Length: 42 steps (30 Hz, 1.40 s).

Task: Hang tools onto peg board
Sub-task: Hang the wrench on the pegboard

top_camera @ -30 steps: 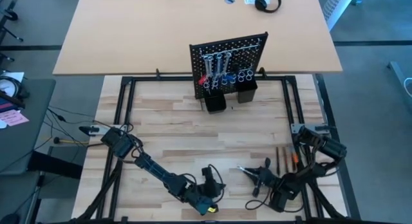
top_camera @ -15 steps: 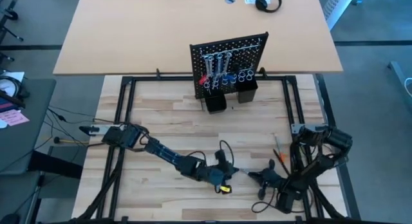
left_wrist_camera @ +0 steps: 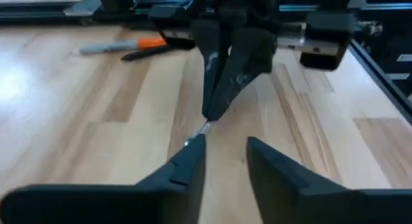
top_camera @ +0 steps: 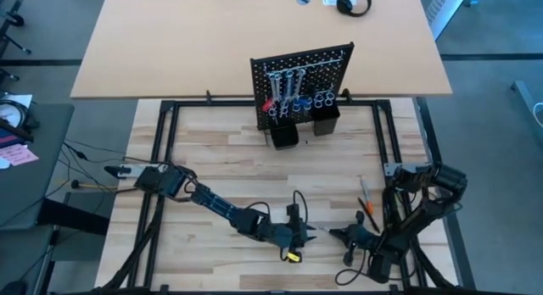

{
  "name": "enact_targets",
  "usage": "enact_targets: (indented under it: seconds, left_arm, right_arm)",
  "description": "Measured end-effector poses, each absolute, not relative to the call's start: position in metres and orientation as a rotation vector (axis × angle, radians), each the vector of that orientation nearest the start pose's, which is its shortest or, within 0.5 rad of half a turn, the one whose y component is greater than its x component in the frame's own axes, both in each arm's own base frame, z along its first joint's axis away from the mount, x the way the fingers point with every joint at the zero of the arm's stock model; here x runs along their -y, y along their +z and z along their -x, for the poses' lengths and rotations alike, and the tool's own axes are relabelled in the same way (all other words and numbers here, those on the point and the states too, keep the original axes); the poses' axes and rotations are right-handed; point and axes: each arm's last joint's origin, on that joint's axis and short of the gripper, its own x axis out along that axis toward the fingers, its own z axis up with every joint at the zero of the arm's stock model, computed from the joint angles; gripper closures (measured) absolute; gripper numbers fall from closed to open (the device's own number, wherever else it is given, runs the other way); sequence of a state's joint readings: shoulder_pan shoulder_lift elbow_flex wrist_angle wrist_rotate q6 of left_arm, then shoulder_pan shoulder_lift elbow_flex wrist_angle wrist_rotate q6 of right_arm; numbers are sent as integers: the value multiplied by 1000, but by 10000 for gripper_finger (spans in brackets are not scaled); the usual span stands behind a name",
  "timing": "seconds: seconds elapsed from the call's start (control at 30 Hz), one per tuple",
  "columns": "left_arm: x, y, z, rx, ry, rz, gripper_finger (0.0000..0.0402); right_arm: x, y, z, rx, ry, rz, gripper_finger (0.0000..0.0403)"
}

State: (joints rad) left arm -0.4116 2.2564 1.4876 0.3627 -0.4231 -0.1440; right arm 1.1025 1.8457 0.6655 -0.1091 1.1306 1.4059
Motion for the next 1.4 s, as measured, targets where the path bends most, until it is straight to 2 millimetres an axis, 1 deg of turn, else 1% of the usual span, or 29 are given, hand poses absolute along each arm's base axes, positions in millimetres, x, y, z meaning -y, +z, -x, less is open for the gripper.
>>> enact_targets:
  seconds: [0.03, 0.13, 0.2, 0.27, 0.43, 0.6, 0.87, 0.97, 1.03, 1.13, 1.23, 1.33, 1.4]
  left_arm:
    - [186, 141, -456, -369, 38, -11, 286]
    - [187, 122, -458, -390, 16, 36, 247]
    - [187, 108, -459, -404, 4, 39, 231]
    - [187, 100, -460, -413, 6, 35, 222]
    - [184, 104, -463, -371, 19, 55, 220]
    - [181, 104, -464, -375, 22, 52, 220]
    - [183, 103, -464, -394, -67, 42, 223]
    - [183, 103, -464, -394, -68, 41, 237]
    - [183, 103, -464, -393, -68, 42, 254]
    - [183, 103, -464, -393, -68, 42, 290]
    - [182, 103, -464, -401, -66, 39, 335]
    - [182, 101, -463, -419, -70, 33, 383]
    - [182, 100, -463, -427, -67, 30, 392]
  right_arm:
    - [-223, 77, -143, -387, -361, -214, 391]
    - [-226, 76, -146, -384, -342, -198, 392]
    - [-228, 78, -149, -392, -324, -194, 393]
    - [-230, 78, -153, -405, -307, -180, 393]
    - [-232, 81, -162, -427, -270, -159, 394]
    - [-232, 82, -168, -437, -250, -155, 394]
    - [-234, 84, -171, -431, -232, -170, 394]
    - [-234, 84, -171, -430, -231, -171, 394]
    - [-234, 84, -171, -430, -231, -171, 394]
    - [-234, 84, -171, -430, -231, -170, 394]
    - [-234, 84, -171, -431, -230, -167, 393]
    - [-234, 84, -171, -430, -233, -172, 379]
    - [-234, 85, -171, -430, -230, -166, 365]
